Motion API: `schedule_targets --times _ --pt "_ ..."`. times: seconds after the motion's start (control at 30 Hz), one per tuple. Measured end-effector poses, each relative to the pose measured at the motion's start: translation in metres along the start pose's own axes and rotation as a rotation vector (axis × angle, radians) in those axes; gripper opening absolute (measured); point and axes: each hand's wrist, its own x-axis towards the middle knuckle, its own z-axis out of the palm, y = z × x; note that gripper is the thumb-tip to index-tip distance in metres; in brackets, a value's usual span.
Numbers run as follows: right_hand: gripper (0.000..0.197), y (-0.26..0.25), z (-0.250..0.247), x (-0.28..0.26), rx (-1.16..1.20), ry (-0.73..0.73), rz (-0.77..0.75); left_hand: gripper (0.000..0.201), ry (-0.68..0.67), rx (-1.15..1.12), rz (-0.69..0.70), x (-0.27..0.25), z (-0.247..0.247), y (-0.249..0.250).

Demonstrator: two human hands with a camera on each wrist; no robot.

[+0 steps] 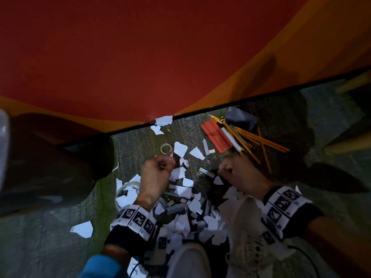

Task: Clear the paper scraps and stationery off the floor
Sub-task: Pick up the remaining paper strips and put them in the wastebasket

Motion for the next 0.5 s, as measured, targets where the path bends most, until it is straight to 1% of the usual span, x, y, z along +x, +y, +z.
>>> schedule_targets --times 0.03,0.1,0.17,0.23,0.33,0.37,0.43,0.5 --pt "0.027 -0.003 0.003 0.001 0.033 -0.01 -0.033 0.023 0.034 0.01 0.015 -0.003 -0.007 -0.005" --pt "0.025 -0.01 0.009 0.001 0.097 -0.025 -0.052 0.023 0.085 -0.004 0.012 -0.011 -0.021 -0.016" --pt "0.02 -0.018 0.016 0.002 0.109 -0.049 -0.038 0.021 0.085 0.029 0.0 -0.021 -0.031 -0.025" --pt "0.018 -0.023 0.019 0.005 0.125 -0.044 -0.048 0.021 0.08 0.113 0.017 -0.031 -0.037 -0.03" --pt "0.033 -0.025 0.022 0.01 0.186 -0.025 -0.07 0.015 0.132 0.188 0.064 -0.044 -0.042 -0.033" --pt "0.03 -0.024 0.024 0.012 0.191 -0.027 -0.057 0.012 0.154 0.222 0.089 -0.047 -0.043 -0.035" --pt "0.013 -0.03 0.03 0.013 0.173 -0.062 -0.016 0.011 0.17 0.296 0.107 -0.05 -0.046 -0.043" --pt "0.006 -0.035 0.037 0.013 0.139 -0.081 0.0 0.012 0.158 0.288 0.116 -0.052 -0.045 -0.046"
